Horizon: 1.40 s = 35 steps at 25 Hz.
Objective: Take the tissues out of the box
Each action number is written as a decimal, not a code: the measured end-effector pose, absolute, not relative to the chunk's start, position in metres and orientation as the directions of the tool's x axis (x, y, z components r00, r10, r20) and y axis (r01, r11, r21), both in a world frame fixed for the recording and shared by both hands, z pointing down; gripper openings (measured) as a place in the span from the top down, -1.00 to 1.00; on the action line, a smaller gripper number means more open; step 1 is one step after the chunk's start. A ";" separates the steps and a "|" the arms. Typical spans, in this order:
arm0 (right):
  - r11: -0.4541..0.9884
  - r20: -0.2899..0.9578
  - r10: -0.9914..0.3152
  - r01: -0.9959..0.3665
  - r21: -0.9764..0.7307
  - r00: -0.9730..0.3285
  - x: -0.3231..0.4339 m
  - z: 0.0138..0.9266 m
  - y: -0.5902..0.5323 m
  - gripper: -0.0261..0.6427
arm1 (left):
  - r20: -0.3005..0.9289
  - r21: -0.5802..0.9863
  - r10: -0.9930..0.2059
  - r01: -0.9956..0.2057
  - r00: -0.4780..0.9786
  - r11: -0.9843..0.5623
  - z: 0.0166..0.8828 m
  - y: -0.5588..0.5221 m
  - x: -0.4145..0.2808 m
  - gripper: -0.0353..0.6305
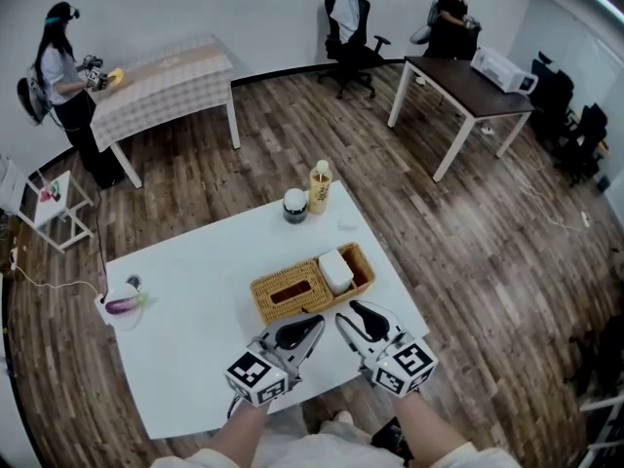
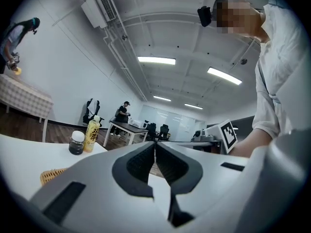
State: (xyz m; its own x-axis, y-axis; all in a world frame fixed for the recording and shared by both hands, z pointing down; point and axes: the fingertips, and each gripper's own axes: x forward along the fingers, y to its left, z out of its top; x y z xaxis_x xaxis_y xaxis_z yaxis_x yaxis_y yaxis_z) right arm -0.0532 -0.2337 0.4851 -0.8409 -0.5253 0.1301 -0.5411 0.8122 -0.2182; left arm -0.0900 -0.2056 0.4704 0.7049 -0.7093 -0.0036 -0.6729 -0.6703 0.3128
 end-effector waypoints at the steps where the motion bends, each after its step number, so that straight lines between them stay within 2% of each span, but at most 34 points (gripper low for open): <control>1: 0.808 0.131 -0.532 -0.548 -0.217 -0.836 -0.053 0.488 -0.237 0.44 | 0.002 0.310 -0.708 -0.674 0.706 -0.671 0.472 -0.206 -0.090 0.88; 11: 0.767 0.187 -0.581 -0.610 -0.201 -0.792 -0.053 0.518 -0.265 0.26 | 0.012 0.328 -0.702 -0.666 0.712 -0.670 0.478 -0.210 -0.095 0.88; 35: 0.705 0.335 -0.633 -0.698 -0.124 -0.698 -0.052 0.576 -0.322 0.08 | 0.051 0.377 -0.686 -0.650 0.726 -0.660 0.497 -0.227 -0.095 0.88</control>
State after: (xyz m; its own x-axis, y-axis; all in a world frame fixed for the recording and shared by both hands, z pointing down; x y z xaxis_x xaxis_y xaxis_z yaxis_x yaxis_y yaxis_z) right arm -0.0515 -0.3222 0.5761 -0.6981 -0.6326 0.3354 -0.6985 0.7047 -0.1244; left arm -0.0947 -0.2270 0.4974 0.7256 -0.6862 0.0510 -0.6504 -0.6596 0.3767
